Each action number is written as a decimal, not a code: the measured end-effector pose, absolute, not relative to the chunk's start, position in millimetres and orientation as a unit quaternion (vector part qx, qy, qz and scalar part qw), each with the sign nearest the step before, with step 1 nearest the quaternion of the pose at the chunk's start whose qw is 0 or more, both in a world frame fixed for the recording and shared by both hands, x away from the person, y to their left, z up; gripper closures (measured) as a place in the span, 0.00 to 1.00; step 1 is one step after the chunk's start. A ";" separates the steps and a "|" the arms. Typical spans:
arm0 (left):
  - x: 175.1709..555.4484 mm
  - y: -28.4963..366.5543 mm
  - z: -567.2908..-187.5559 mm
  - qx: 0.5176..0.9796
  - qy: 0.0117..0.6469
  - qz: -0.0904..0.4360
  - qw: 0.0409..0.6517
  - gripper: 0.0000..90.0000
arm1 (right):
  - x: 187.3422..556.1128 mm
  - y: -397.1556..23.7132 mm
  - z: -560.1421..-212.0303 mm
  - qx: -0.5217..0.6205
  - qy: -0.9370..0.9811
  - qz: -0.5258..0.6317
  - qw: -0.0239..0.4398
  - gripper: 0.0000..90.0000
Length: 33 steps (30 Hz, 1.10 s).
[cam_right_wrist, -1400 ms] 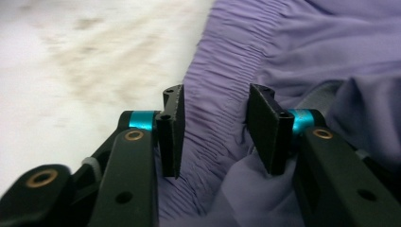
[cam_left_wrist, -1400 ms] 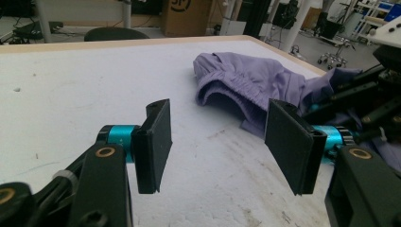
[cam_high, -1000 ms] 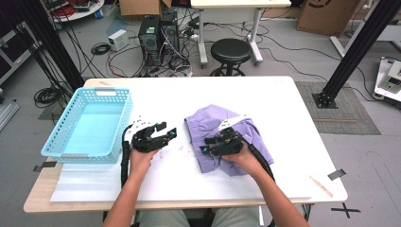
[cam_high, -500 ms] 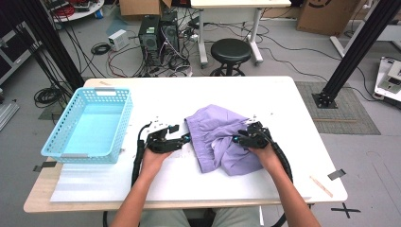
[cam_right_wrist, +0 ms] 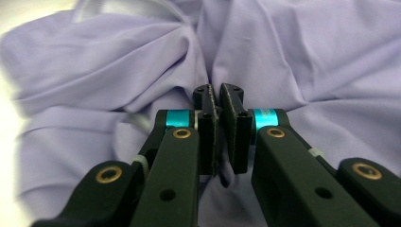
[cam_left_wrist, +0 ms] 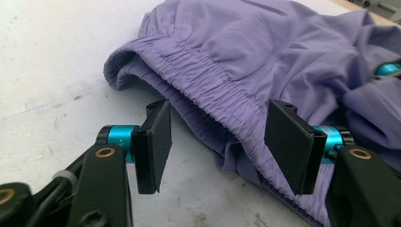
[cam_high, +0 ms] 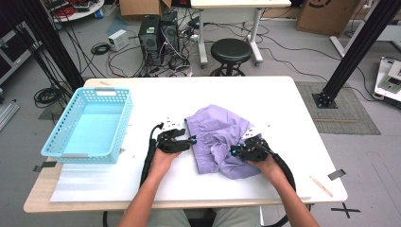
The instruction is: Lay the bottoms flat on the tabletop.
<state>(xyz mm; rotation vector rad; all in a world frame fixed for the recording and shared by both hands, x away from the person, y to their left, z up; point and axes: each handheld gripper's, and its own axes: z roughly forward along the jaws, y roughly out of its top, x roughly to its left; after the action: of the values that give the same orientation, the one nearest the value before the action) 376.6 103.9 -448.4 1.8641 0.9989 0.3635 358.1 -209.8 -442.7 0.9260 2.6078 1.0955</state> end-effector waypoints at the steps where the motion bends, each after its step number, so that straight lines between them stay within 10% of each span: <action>1: 377.0 101.6 -448.6 0.768 0.408 0.152 0.469 0.47 | 355.1 -208.0 -442.2 0.303 0.876 0.368 0.078 0.95; 7: 381.1 81.5 -450.1 0.802 0.404 0.149 0.414 0.47 | 339.7 -195.5 -441.4 0.251 0.892 0.374 0.041 0.95; 13: 379.4 79.3 -448.3 0.801 0.413 0.137 0.411 0.71 | 342.1 -200.1 -430.0 0.245 0.880 0.407 0.008 0.78; 24: 372.6 106.5 -442.4 0.789 0.412 0.118 0.440 0.87 | 387.6 -251.5 -412.5 0.404 0.807 0.396 0.168 0.67; 33: 369.2 147.9 -436.7 0.765 0.438 0.130 0.453 0.88 | 413.0 -228.4 -438.7 0.406 0.840 0.326 0.153 0.73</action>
<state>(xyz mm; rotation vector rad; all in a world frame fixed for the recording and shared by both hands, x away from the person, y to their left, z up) 369.2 147.9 -436.7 1.8885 1.0824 0.3212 413.0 -228.4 -438.7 1.1658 2.4079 0.9364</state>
